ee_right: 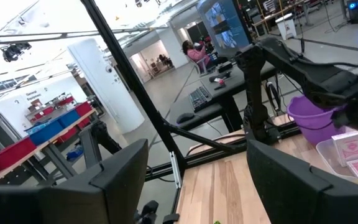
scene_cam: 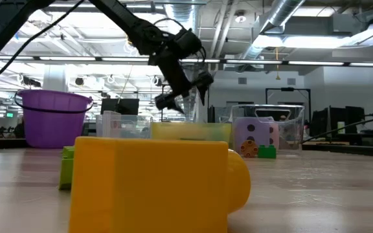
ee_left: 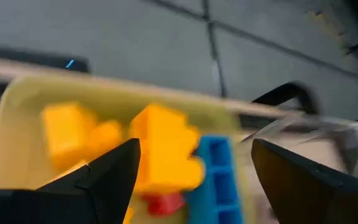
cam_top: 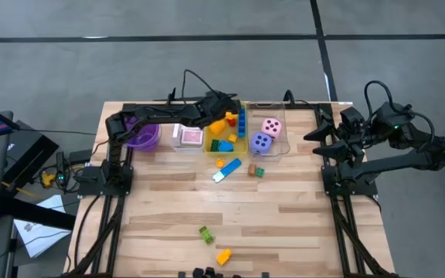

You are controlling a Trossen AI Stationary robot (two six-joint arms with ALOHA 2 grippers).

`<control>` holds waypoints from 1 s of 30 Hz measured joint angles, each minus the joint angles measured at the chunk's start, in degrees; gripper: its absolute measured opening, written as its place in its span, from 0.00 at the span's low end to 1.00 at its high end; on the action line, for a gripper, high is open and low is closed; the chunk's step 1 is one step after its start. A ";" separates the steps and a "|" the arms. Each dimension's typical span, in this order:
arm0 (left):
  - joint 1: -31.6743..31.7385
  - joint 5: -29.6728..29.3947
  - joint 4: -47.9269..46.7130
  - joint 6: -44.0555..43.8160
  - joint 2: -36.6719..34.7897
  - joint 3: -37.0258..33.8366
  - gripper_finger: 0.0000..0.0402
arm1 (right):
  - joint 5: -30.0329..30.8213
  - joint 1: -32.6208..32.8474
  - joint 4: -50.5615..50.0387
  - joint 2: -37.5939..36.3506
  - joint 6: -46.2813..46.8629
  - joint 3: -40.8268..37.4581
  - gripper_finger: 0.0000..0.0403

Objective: Pick & Place Toys
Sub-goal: Put the green gamepiece into the yellow bin

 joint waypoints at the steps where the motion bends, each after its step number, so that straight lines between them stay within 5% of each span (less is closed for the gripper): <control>1: 0.01 -0.03 1.06 1.45 -0.69 0.00 0.76 | 0.00 0.00 0.02 0.00 0.00 0.00 0.66; 8: -0.35 1.92 4.62 22.66 -7.96 0.04 0.75 | 0.00 0.00 0.01 0.00 0.00 0.00 0.66; 17: -6.09 15.62 0.41 48.68 -19.57 0.03 0.75 | 0.00 0.00 0.06 0.01 -0.41 0.00 0.66; 30: -17.73 15.60 -8.21 53.03 -24.98 0.02 0.75 | 0.02 0.00 0.72 0.02 -0.59 0.00 0.66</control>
